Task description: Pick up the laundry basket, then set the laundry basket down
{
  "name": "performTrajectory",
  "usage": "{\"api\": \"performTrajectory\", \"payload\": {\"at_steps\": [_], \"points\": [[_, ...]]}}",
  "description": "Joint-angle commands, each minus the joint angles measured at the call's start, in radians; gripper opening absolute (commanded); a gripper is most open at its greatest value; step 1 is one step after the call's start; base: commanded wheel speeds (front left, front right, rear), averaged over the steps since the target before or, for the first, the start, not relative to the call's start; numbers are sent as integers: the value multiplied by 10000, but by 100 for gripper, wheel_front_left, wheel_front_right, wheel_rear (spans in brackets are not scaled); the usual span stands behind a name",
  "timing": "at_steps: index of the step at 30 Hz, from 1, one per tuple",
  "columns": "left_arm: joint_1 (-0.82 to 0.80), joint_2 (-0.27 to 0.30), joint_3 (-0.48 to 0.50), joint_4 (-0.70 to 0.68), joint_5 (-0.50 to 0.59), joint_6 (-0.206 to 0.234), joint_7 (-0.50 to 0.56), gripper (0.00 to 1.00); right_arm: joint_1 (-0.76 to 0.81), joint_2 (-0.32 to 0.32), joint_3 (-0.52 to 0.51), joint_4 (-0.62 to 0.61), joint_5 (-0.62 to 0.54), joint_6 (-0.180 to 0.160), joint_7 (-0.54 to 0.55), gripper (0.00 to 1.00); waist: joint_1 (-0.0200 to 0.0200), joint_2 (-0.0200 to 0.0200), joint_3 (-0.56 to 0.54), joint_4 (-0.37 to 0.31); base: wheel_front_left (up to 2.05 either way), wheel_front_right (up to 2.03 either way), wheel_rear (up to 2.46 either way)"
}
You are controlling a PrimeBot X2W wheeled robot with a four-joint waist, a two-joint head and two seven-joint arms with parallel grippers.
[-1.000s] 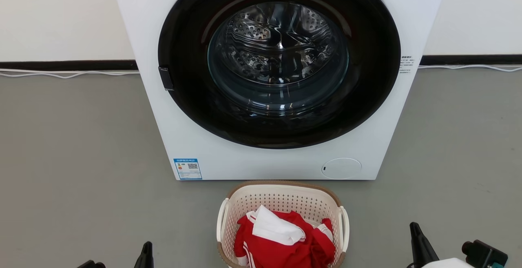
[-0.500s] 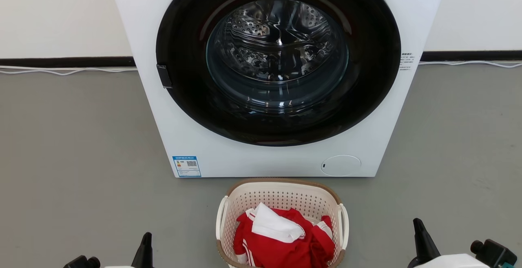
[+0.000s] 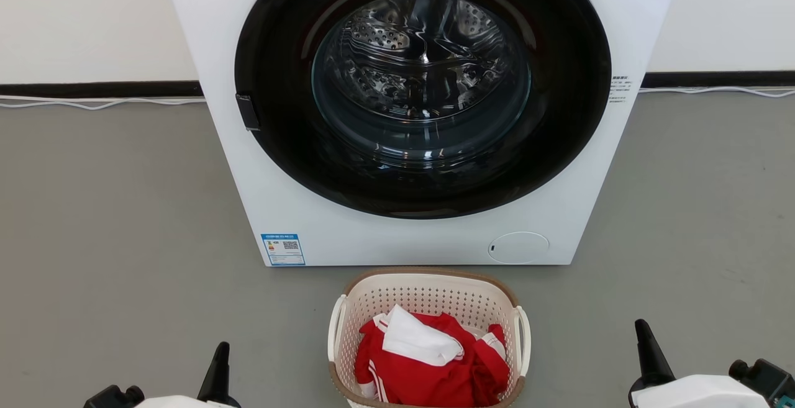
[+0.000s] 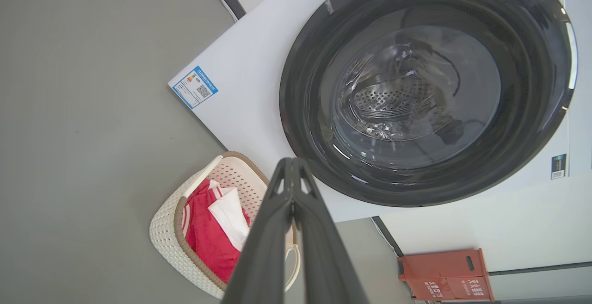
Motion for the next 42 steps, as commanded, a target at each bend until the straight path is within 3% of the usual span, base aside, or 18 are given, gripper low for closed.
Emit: {"api": "performTrajectory", "payload": {"at_steps": [1,42], "points": [[-633,67,240,-331,-303,-133,112,0,-547,-73,98,-371,367,43,121,0,-1,0,13,-3,0,0,0],[-1194,50,775,-935,-4398,-618,1288,0,-915,-94,-176,-1216,5403,66,1297,0,-1,0,336,-78,0,0,0]]}}
